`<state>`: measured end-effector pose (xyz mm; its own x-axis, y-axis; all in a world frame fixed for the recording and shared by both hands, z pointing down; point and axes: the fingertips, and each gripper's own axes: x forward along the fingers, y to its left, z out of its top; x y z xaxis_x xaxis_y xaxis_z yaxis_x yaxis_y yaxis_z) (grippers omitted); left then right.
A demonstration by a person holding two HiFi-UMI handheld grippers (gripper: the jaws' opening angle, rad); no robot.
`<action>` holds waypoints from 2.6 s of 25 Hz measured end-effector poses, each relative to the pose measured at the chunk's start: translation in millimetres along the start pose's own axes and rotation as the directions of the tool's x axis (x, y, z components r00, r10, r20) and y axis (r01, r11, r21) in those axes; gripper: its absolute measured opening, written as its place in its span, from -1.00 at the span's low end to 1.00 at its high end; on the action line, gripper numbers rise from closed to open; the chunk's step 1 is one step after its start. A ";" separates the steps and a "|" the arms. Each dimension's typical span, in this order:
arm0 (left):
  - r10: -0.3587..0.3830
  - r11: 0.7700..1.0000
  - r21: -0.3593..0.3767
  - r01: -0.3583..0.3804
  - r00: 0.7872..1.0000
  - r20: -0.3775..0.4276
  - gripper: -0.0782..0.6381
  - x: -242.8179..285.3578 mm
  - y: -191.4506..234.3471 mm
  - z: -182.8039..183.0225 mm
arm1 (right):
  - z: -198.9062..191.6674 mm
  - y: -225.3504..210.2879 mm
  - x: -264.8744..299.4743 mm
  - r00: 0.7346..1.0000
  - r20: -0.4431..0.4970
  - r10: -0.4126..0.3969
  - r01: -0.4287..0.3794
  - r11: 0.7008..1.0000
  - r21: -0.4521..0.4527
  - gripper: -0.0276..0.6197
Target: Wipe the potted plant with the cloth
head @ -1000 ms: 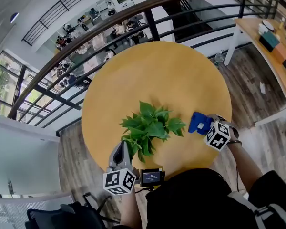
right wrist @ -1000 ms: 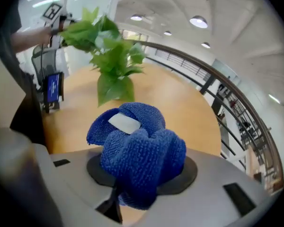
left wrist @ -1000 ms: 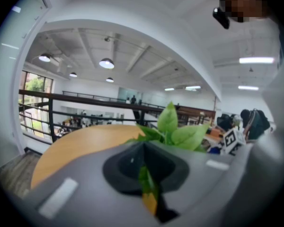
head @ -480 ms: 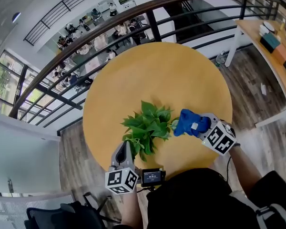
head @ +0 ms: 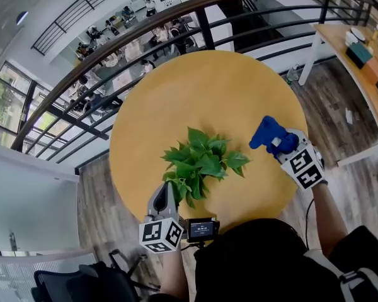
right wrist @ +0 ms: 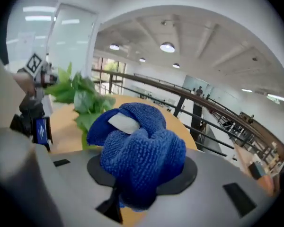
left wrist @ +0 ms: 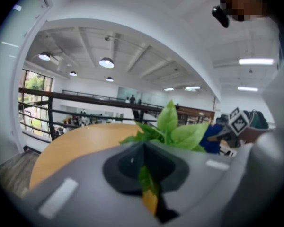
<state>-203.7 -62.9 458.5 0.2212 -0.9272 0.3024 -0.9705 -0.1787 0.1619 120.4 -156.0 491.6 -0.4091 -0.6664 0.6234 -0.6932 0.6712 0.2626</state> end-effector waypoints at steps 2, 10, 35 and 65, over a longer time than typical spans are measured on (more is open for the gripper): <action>0.001 1.000 -0.003 -0.001 1.000 0.001 -0.79 -1.2 0.3 -0.5 | 45.9 13.2 -11.9 0.988 0.139 0.061 -0.069 0.996 0.050 -0.38; 0.004 1.000 -0.004 -0.004 1.000 0.006 -0.79 -2.1 0.4 1.1 | 156.6 92.7 -14.9 0.922 0.319 0.219 -0.188 0.974 -0.125 -0.38; 0.006 1.000 -0.030 -0.006 1.000 0.012 -0.79 -1.4 8.1 -2.2 | 219.2 60.4 7.1 0.943 0.241 0.229 -0.113 0.903 -0.414 -0.38; 0.009 1.000 -0.027 -0.009 1.000 0.000 -0.79 3.5 9.2 -1.9 | 204.2 91.1 95.2 0.937 0.030 0.349 -0.302 0.847 -0.438 -0.38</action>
<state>-211.7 -67.2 462.8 0.2120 -0.9290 0.3035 -0.9696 -0.1611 0.1844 -102.9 -224.6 424.5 -0.6428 -0.3992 0.6537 -0.2038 0.9118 0.3564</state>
